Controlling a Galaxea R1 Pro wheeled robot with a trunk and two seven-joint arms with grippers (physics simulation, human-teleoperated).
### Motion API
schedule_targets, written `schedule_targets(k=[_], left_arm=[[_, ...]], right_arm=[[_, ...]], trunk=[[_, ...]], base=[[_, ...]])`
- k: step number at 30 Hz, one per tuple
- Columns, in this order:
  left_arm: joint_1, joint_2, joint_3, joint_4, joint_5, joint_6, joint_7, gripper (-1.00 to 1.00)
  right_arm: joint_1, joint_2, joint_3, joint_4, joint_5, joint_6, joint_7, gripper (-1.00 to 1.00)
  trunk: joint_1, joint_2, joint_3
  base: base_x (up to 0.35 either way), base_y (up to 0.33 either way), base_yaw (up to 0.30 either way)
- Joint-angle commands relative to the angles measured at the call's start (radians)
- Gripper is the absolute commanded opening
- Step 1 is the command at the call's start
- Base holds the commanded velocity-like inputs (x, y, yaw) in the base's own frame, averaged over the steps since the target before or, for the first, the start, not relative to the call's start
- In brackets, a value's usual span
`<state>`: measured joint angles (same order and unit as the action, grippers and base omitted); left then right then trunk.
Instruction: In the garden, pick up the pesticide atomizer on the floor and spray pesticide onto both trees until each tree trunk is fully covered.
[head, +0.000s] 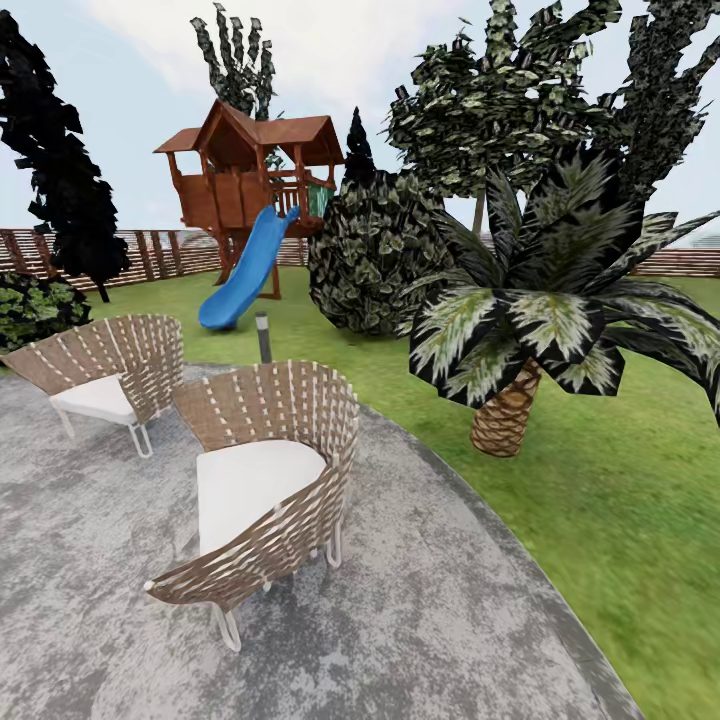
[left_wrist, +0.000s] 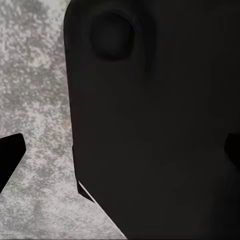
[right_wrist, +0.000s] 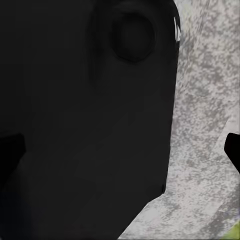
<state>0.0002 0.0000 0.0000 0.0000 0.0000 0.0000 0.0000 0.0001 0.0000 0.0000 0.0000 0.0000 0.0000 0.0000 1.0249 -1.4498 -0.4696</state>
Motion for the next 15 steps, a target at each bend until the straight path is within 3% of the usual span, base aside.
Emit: schedule_targets(k=[1, 10, 15], left_arm=[[0.006, -0.006, -0.001, 0.006, 0.002, 0.006, -0.004, 1.0], [0.02, -0.009, -0.002, 0.027, 0.001, 0.03, -0.004, 1.0], [0.017, -0.002, 0.001, 0.026, 0.003, 0.029, 0.003, 1.0]], right_arm=[[-0.003, 0.006, 0.005, -0.006, 0.002, 0.002, 0.006, 1.0], [0.001, 0.043, 0.002, -0.031, 0.0, 0.011, 0.007, 1.0], [0.001, 0.047, 0.0, -0.045, 0.0, 0.005, 0.005, 1.0]], trunk=[[0.0, 0.0, 0.0], [0.0, 0.0, 0.0], [0.0, 0.0, 0.0]], base=[[0.0, 0.0, 0.0], [0.0, 0.0, 0.0], [0.0, 0.0, 0.0]])
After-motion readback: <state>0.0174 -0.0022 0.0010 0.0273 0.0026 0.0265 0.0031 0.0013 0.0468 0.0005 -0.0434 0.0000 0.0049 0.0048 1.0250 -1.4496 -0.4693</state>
